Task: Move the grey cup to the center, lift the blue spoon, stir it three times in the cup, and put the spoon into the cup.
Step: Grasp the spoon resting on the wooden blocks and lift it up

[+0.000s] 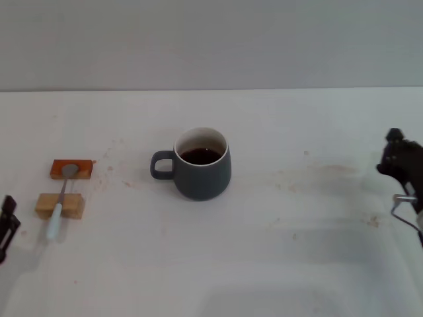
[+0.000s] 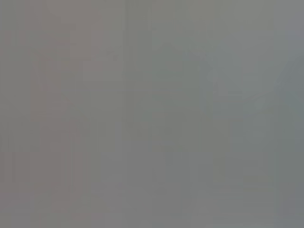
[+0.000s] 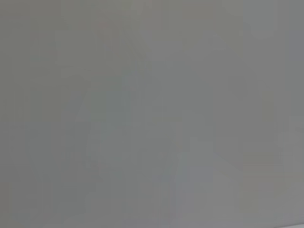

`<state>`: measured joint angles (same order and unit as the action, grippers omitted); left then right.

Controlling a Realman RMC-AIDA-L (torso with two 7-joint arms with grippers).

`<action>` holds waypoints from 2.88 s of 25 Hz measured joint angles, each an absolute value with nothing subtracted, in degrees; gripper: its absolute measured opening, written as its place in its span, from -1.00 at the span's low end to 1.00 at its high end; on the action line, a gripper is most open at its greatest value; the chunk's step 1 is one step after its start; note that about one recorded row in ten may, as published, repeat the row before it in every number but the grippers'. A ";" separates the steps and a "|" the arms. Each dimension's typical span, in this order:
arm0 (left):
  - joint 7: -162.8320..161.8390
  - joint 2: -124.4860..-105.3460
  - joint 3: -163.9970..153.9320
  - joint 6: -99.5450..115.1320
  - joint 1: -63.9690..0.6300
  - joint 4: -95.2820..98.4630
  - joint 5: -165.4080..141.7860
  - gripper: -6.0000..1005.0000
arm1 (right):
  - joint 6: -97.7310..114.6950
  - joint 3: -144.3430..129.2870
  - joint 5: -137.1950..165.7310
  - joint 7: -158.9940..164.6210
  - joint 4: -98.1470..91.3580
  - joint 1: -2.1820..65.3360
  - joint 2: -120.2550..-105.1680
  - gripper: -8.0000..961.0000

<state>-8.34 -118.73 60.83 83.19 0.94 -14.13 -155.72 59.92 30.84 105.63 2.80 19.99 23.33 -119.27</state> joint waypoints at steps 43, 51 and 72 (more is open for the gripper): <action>-10.29 -118.82 51.85 68.67 -2.91 -15.64 -155.47 0.62 | 65.40 34.81 105.63 2.72 14.20 23.51 -119.34 -0.99; -9.88 -118.89 51.86 68.18 -3.37 -15.64 -153.89 0.62 | 65.40 34.81 105.63 2.72 14.10 23.65 -119.30 -0.99; -10.33 -118.86 51.23 67.04 -3.42 -16.48 -153.29 0.04 | 65.39 34.80 105.90 2.72 13.80 24.18 -119.26 -0.99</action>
